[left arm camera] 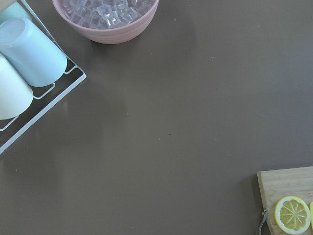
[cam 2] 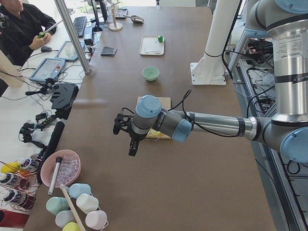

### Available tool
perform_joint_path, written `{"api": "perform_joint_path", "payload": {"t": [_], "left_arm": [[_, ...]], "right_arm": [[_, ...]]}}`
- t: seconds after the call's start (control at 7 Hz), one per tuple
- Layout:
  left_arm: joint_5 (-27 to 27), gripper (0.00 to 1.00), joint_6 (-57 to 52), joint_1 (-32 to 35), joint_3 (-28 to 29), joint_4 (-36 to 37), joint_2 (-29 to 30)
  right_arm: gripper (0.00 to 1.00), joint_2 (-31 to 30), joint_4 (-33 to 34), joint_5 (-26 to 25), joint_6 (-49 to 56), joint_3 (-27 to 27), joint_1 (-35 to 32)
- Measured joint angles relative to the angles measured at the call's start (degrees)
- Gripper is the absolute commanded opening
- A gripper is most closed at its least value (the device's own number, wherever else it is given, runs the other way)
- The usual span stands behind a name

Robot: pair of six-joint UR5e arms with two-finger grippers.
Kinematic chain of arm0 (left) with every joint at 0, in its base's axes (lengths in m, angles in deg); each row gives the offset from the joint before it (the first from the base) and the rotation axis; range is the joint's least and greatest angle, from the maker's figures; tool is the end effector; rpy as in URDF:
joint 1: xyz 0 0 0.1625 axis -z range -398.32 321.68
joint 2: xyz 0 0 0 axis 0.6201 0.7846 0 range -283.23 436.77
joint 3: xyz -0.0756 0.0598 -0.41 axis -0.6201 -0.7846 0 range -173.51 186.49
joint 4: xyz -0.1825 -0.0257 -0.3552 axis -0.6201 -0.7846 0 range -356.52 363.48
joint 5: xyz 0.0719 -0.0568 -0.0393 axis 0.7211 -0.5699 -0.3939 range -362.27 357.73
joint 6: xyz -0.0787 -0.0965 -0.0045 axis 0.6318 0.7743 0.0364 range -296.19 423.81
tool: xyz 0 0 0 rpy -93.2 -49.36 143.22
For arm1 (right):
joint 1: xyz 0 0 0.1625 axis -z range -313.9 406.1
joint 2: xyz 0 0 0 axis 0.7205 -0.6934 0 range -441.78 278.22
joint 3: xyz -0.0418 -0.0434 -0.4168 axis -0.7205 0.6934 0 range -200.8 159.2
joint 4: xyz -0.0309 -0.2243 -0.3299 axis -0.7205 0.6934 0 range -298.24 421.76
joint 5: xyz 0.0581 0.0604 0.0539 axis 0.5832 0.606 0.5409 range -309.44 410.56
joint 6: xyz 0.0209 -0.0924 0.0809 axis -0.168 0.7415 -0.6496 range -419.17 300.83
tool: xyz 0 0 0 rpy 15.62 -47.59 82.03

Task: Put spoon and bun in bowl

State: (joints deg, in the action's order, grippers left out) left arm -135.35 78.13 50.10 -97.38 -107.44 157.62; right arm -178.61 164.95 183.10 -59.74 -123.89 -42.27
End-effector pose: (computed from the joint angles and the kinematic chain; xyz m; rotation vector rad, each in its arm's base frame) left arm -0.0360 -0.4395 0.5862 0.3194 0.7899 -0.0406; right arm 0.0372 -0.4139 0.6427 -0.1294 -0.7392 0.0272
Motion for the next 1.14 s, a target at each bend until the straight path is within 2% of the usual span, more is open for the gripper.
{"api": "perform_joint_path", "payload": {"t": [1.14], "left_arm": [[0.98, 0.98, 0.0, 0.0, -0.1, 0.0, -0.07]], "right_arm": [[1.0, -0.02, -0.01, 0.0, -0.05, -0.03, -0.02]]}}
